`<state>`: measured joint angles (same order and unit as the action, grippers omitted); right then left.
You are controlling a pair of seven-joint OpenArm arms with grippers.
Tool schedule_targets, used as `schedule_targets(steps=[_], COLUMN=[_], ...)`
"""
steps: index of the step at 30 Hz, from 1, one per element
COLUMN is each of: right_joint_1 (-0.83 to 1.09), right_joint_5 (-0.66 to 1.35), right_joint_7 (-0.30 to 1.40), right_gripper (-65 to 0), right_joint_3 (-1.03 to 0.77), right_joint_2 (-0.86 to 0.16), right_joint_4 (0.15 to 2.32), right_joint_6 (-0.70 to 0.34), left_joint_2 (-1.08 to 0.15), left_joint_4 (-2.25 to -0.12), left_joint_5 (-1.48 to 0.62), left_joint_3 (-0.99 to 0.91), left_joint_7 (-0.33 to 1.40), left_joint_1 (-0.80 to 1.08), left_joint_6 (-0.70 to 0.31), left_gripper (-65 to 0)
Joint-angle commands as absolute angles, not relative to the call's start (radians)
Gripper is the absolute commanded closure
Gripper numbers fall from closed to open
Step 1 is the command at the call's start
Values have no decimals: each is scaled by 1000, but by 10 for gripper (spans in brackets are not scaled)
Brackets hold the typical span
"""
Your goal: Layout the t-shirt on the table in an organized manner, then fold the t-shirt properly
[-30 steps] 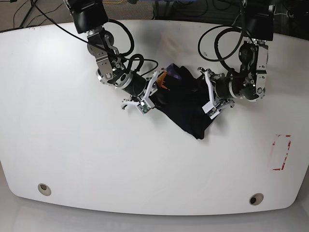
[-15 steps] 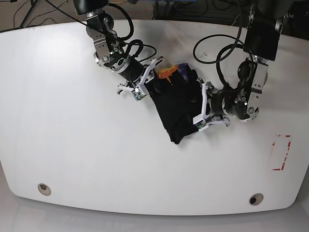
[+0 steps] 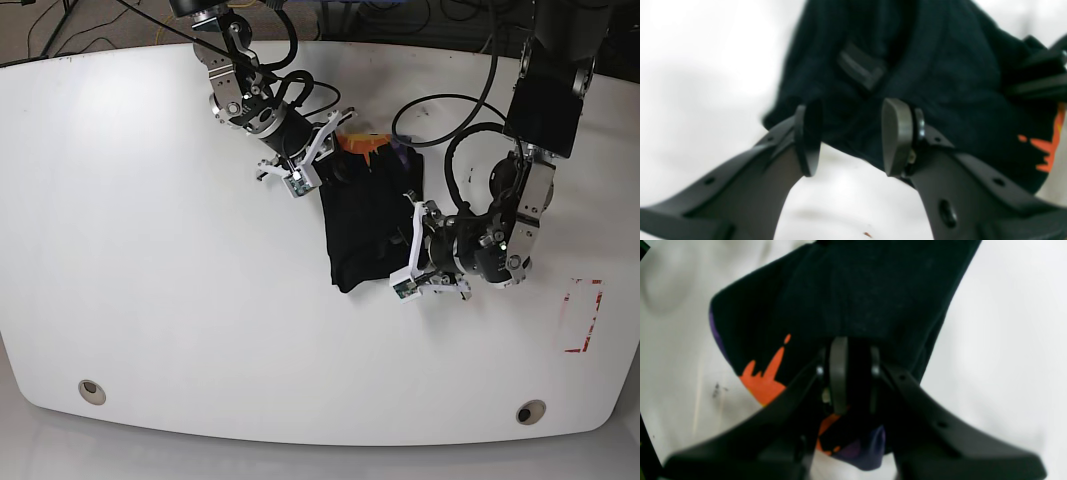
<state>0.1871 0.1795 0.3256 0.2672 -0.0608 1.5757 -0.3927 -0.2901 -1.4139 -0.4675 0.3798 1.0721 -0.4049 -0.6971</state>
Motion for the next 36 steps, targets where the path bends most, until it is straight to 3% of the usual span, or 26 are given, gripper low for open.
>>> schedule_targets(steps=[1,13,20,24,32,36], right_joint_1=[182,176,173,173,171,171], right_joint_5=[177,177,183,185,185,186], right_joint_7=[323,358,424,429,429,429], right_gripper=[-79,-79,-79,-79,-81,-81], right_joint_3=[266,259,154,74,-30,-79], right_joint_2=[-51,-59,-97,-119,-162,-173], right_joint_4=[1589,1716,1813,1836,1839,1847], right_joint_6=[-400,-401,-404,-407,-407,-407], left_joint_2=[-311,-326,-222,-153,-42,19], left_joint_4=[-1454,-1679,-1764,-1781,-1774,-1753], left_joint_5=[-483,-481,-467,-403,-153,7], left_joint_3=[371,216,111,120,252,332], left_joint_7=[1058,1063,1055,1004,700,575], left_joint_1=[-443,-360,-251,-211,-87,-21], left_joint_6=[-698,-698,-698,-596,-424,-286], left_gripper=[-260,-260,-260,-260,-260,-260])
